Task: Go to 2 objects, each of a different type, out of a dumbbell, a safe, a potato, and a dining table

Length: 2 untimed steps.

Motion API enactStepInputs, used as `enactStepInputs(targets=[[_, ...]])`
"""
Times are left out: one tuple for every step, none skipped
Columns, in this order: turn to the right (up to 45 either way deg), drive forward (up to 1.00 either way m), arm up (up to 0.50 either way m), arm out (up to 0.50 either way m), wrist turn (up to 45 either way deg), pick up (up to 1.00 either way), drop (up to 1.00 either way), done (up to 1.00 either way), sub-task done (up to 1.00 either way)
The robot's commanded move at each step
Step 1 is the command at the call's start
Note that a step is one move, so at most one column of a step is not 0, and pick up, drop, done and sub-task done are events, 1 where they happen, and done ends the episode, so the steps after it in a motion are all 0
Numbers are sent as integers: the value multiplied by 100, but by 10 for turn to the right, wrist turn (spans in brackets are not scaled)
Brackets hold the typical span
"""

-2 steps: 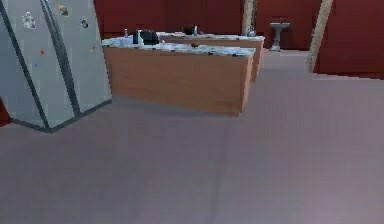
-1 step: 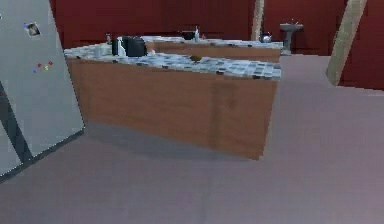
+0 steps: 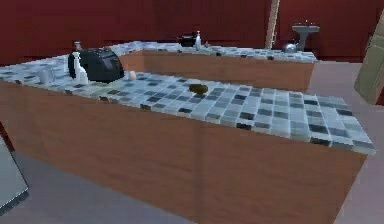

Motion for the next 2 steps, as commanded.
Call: enactStepInputs(targets=[[60, 0, 0, 0, 0, 0, 0, 0, 0], [0, 35, 0, 0, 0, 0, 0, 0, 0]])
